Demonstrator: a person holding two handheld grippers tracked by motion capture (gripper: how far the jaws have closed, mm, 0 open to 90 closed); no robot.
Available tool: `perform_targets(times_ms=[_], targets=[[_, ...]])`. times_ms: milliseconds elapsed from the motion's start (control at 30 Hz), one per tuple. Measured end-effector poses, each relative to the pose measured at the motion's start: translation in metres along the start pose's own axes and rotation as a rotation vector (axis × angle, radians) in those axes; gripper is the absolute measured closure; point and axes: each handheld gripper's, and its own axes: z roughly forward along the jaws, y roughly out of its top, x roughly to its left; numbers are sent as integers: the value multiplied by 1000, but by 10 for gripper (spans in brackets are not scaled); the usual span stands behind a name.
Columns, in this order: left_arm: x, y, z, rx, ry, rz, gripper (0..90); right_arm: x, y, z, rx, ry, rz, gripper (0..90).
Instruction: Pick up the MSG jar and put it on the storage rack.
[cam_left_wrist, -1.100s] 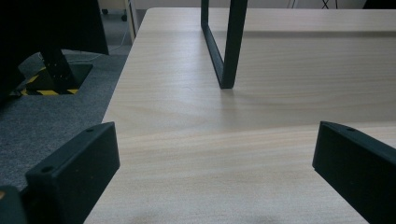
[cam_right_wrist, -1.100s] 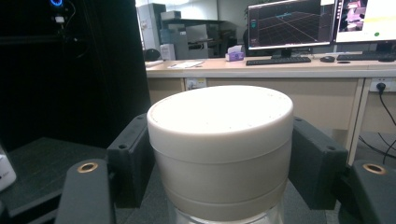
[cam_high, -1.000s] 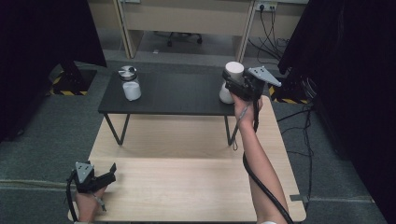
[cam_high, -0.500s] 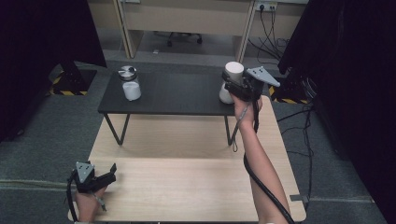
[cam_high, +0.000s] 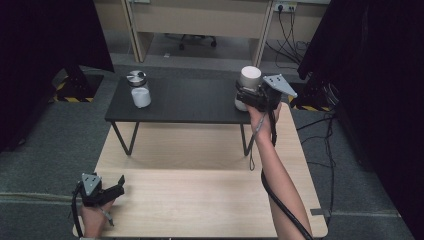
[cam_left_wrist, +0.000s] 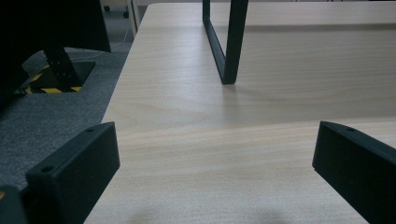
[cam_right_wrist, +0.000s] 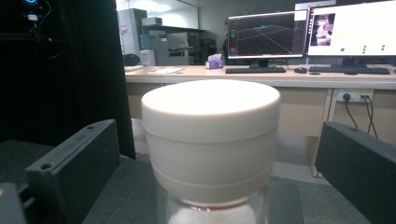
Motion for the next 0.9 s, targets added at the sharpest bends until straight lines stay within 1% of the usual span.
perform_targets(times_ms=[333,467,700,900], targets=[[-2,2,1,15,4,13,0,-7,-4,-28,-12,-8,-5,3],[-3,3,1,19,7,19,0,-12,-8,-41,-7,-12,-12,2],[-3,2,1,19,7,14,0,-19,-16,-63,2,-30,-22,3],[-4,4,2,27,18,13,0,-20,-26,-78,16,-55,-54,3]])
